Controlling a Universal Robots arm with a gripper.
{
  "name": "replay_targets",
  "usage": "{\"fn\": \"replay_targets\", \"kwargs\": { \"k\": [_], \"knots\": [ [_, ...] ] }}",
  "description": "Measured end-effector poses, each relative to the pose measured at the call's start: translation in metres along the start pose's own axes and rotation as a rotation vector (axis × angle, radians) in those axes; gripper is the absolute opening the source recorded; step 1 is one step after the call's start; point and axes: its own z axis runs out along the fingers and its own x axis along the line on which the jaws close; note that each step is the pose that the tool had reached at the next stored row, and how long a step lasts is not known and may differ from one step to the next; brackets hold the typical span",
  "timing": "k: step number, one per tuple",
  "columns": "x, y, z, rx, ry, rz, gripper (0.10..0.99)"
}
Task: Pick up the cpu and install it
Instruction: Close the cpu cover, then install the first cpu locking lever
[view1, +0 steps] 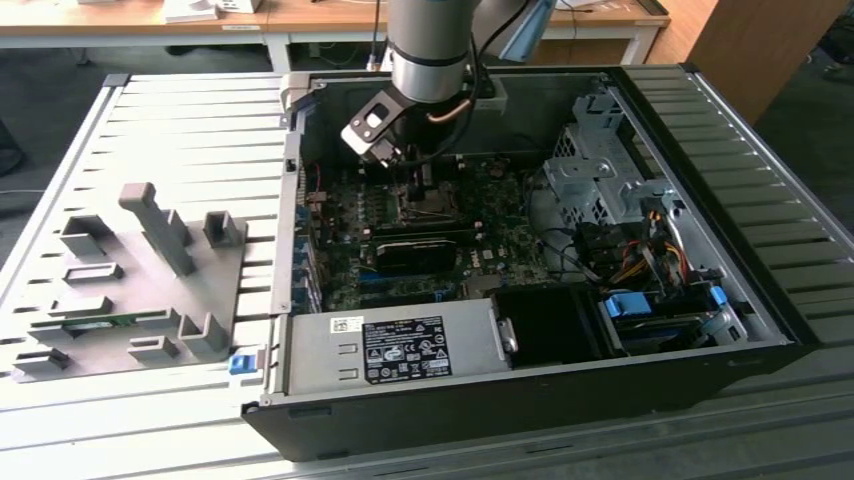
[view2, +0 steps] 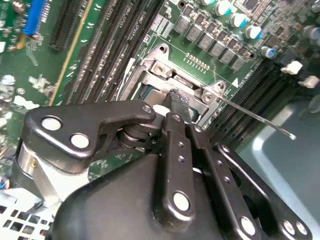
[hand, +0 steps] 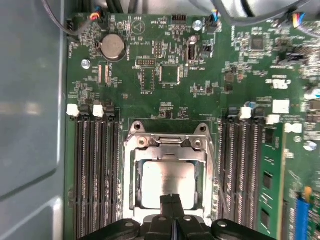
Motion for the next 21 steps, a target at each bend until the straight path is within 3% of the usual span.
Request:
{"fn": "replay_targets", "kwargs": {
  "k": [5,6,9,21],
  "knots": [
    [0.0000,0.0018,-0.0036,0.000,-0.0001,0.000,0.106],
    [0.0000,0.0060,-0.0038,0.000,-0.0003,0.000,0.106],
    [0.0000,0.0088,-0.0038,0.000,-0.0002,0.000,0.106],
    [0.0000,0.0123,-0.0040,0.000,0.0001,0.000,0.106]
  ]
}}
